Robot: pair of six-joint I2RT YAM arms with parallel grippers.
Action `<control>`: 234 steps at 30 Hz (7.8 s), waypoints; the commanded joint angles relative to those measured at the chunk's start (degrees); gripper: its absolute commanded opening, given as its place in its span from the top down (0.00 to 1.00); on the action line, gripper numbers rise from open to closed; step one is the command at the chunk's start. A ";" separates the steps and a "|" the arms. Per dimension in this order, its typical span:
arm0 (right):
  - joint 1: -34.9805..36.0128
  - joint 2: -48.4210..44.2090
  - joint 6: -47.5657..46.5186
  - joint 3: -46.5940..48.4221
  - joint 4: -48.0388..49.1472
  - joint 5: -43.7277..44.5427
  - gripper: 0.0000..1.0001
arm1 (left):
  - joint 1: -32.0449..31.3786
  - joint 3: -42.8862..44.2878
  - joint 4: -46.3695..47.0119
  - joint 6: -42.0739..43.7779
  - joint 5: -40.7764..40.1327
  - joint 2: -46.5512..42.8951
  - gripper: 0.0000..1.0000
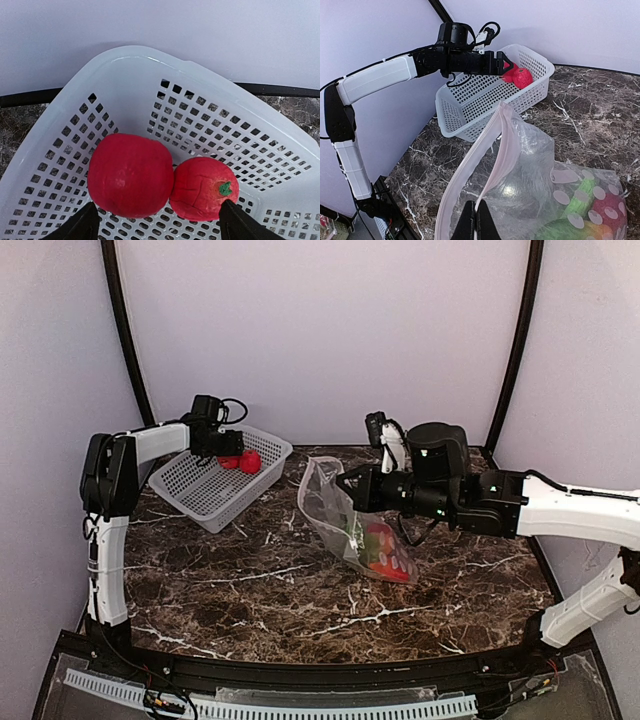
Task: Place the food in the zip-top bag and seal the zipper
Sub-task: Pick up the fake fruit from the bin, then place the fake fruit in the zipper food storage bag, then adjust the zipper food storage bag at the center of the board.
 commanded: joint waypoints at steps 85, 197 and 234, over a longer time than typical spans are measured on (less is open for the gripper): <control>-1.16 -0.70 -0.04 -0.72 0.43 -1.09 1.00 | 1.28 -15.44 7.46 -3.26 7.11 -21.05 0.31; -1.10 -0.26 -3.86 1.26 -3.68 -6.17 1.00 | -36.83 -50.04 14.61 -30.72 15.95 -50.56 0.41; -1.12 -5.78 -5.50 2.11 -10.78 4.67 1.00 | -35.84 -41.53 13.09 -27.37 21.24 -50.05 0.91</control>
